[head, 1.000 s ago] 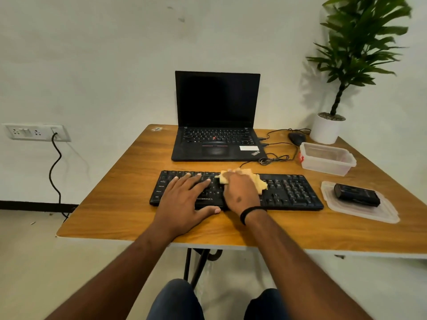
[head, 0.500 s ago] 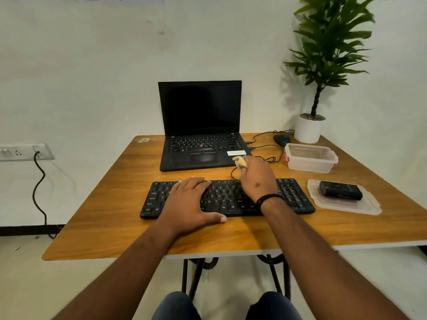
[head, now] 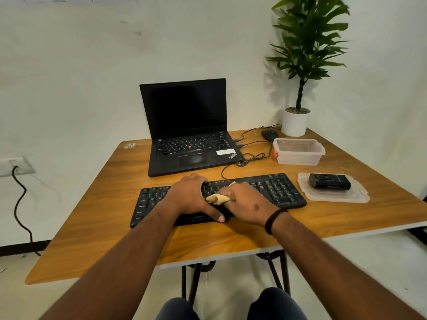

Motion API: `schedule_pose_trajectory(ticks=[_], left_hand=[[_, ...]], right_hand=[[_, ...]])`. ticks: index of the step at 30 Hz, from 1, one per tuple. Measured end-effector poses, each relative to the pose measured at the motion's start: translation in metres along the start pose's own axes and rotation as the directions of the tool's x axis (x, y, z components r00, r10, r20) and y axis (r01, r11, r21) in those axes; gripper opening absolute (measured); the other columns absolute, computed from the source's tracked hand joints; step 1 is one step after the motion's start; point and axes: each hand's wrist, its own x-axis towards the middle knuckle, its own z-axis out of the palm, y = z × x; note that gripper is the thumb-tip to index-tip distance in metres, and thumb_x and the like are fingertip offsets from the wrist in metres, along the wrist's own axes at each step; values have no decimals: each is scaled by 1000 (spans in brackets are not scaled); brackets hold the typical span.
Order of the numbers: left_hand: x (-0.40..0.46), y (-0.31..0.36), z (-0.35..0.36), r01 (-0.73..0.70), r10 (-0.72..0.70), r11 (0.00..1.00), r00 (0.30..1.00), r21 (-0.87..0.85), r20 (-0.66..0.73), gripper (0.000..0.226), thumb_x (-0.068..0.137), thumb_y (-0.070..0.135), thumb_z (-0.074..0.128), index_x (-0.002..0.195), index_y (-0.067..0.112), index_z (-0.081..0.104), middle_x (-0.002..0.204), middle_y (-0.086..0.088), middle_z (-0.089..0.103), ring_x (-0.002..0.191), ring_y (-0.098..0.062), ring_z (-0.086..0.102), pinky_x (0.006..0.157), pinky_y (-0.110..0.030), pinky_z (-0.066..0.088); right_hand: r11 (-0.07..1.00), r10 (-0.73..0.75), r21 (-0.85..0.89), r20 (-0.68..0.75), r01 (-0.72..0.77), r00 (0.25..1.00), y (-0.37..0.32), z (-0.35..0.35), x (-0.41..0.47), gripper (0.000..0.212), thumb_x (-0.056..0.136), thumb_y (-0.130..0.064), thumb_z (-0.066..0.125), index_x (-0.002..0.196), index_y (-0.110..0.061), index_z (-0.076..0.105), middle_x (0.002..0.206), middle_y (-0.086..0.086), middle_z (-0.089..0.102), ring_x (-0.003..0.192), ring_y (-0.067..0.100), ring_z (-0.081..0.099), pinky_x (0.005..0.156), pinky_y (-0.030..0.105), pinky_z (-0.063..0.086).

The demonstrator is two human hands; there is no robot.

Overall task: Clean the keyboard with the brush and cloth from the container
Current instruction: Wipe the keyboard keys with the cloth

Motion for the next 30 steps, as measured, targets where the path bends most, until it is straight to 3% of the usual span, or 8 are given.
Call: schedule_pose_trajectory(ticks=[3, 6, 8, 13, 19, 24, 26, 30], left_hand=[[5, 8, -8, 71, -74, 997, 995, 42, 74, 122, 17, 88, 76, 119, 25, 56, 116, 9, 58, 104, -15, 56, 93, -41, 52], [7, 19, -16, 122, -131, 989, 983, 80, 131, 119, 18, 81, 82, 119, 23, 56, 111, 6, 60, 99, -17, 58, 89, -43, 54], [6, 24, -18, 135, -148, 986, 978, 99, 145, 120, 25, 75, 87, 126, 21, 53, 117, 4, 59, 103, -19, 57, 91, -44, 54], [8, 29, -18, 96, -110, 989, 985, 111, 136, 121, 31, 64, 94, 138, 29, 49, 131, 5, 58, 114, -20, 56, 96, -42, 51], [10, 35, -21, 128, -149, 984, 971, 120, 186, 121, 38, 57, 96, 143, 26, 45, 140, 0, 53, 124, -26, 52, 101, -45, 48], [7, 38, -22, 133, -155, 984, 968, 119, 198, 121, 43, 56, 96, 147, 26, 41, 142, -2, 51, 126, -26, 50, 102, -45, 46], [5, 39, -23, 143, -164, 983, 966, 114, 200, 122, 42, 57, 96, 147, 25, 41, 142, -2, 51, 126, -27, 50, 102, -46, 47], [4, 41, -24, 165, -187, 979, 960, 120, 207, 123, 39, 57, 96, 145, 26, 43, 140, -1, 53, 126, -28, 51, 103, -49, 47]], right_hand=[[993, 92, 77, -39, -88, 995, 6, -17, 6, 17, 93, -10, 59, 88, -17, 73, 84, 3, 70, 77, 20, 62, 70, 37, 54], [948, 271, -57, -375, -314, 886, 5, -22, 25, 16, 96, -21, 60, 108, -18, 69, 97, 5, 69, 91, 24, 64, 82, 40, 56], [920, 309, -79, -459, -384, 833, -2, -18, 32, 21, 98, -13, 52, 114, -14, 65, 104, 9, 68, 98, 28, 64, 83, 39, 54], [943, 200, -229, -193, -242, 961, -20, 20, 30, 25, 93, -10, 57, 116, -9, 65, 115, 12, 64, 111, 30, 59, 89, 38, 48], [976, 93, -188, -78, -106, 993, -13, 12, -5, 23, 89, -13, 64, 112, -15, 69, 107, 11, 68, 101, 31, 62, 83, 37, 50], [994, 97, -51, 79, -94, 992, 0, -18, -26, 23, 92, -5, 57, 99, -19, 74, 100, 3, 72, 88, 18, 61, 93, 37, 49], [985, 174, -7, 21, -173, 985, -2, -30, -19, 22, 94, -6, 57, 105, -17, 73, 104, 4, 71, 90, 17, 62, 89, 35, 52], [938, 312, -53, -303, -343, 900, -19, -20, 1, 21, 97, -12, 54, 114, -13, 65, 109, 10, 65, 101, 27, 63, 88, 39, 53]])
